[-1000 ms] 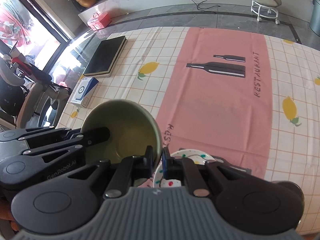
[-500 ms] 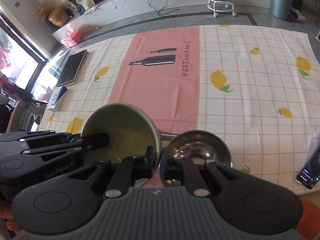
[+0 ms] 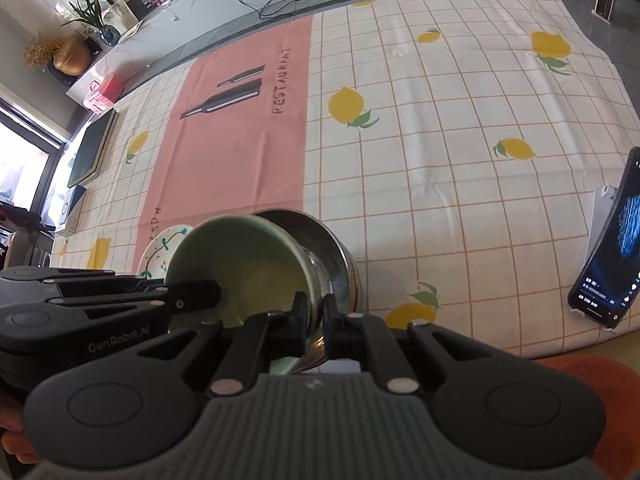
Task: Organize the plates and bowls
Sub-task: 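Lower the green bowl into the orange steel bowl and open the right gripper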
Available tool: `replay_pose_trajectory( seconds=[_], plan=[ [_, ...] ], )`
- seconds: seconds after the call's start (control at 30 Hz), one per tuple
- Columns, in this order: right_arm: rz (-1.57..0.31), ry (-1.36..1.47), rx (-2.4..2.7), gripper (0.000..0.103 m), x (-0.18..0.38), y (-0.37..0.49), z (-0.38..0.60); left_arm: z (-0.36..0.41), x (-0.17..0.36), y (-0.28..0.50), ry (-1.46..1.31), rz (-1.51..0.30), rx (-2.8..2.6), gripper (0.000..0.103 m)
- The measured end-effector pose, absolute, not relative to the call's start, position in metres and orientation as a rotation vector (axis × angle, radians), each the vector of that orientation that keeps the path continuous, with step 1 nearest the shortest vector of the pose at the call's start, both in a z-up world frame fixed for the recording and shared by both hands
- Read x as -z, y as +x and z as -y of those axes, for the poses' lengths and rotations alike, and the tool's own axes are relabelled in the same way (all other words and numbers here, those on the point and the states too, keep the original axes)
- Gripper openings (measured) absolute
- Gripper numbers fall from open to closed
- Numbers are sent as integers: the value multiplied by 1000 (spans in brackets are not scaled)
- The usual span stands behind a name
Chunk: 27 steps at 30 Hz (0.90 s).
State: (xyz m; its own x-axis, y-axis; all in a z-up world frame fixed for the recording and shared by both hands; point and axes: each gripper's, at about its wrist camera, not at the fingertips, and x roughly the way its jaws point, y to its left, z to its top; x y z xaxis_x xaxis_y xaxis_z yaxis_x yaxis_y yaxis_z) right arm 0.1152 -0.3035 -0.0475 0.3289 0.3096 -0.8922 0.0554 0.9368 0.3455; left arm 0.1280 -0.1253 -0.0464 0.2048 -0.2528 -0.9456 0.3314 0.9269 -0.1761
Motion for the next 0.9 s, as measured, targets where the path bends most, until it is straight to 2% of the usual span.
replay_pose_trajectory(
  seconds=[0.67, 0.77, 0.9],
  plan=[
    [-1250, 249, -186, 4, 80, 133, 292, 126, 74, 144, 119, -1364, 404, 9],
    [-1245, 210, -180, 6, 81, 135, 287, 123, 73, 147, 105, -1357, 413, 9],
    [-1237, 181, -166, 4, 83, 136, 283, 121, 69, 149, 92, -1353, 423, 10]
  ],
)
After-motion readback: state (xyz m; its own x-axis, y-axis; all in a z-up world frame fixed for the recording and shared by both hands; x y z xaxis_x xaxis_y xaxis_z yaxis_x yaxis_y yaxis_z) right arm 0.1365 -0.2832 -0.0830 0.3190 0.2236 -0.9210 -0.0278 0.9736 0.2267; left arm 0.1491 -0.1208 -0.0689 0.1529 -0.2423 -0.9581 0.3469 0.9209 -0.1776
